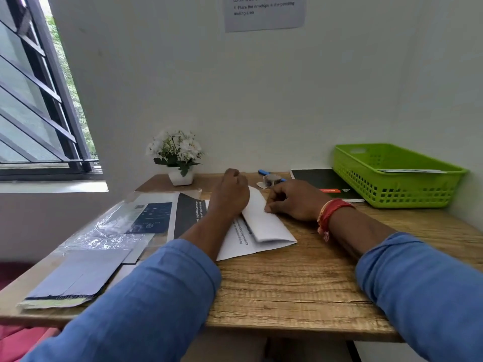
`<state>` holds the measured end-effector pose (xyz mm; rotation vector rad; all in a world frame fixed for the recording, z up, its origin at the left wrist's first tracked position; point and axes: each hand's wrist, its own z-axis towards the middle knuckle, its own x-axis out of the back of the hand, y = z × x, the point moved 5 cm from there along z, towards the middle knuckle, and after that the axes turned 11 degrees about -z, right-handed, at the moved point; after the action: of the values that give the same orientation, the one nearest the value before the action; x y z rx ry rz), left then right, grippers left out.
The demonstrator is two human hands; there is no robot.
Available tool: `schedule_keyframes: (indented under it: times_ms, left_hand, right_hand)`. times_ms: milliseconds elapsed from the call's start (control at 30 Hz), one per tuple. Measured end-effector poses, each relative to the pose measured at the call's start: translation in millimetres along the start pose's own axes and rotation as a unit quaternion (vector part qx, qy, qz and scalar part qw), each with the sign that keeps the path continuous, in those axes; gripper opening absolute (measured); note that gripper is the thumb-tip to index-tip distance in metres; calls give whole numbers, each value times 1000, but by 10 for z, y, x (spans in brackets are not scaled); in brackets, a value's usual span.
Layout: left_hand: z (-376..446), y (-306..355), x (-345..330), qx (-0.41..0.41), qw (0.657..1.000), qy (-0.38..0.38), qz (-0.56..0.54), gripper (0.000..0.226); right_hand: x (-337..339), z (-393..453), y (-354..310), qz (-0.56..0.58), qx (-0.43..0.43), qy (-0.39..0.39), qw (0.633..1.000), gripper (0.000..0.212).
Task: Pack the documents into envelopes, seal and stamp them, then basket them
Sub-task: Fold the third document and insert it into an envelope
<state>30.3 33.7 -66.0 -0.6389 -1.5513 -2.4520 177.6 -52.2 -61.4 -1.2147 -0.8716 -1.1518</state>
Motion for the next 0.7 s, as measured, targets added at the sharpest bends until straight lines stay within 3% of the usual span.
schedule_keyframes:
  times_ms: [167, 300, 500, 700]
  left_hand:
    - [46, -105, -73, -24, 991, -70, 108, 26]
    - [4, -115, -253, -24, 955, -168, 242, 32]
    - [42, 46, -304, -64, 923, -248, 286, 39]
    - [-16, -40, -397, -56, 922, -279, 263, 48]
  right_hand:
    - [-32, 66, -1, -7, -22, -13, 1000, 18]
    - [-43, 88, 15, 10, -28, -17, 999, 15]
    - [-1, 99, 99, 5, -54, 20, 998, 15]
    - [-23, 133, 94, 1, -84, -2, 996, 25]
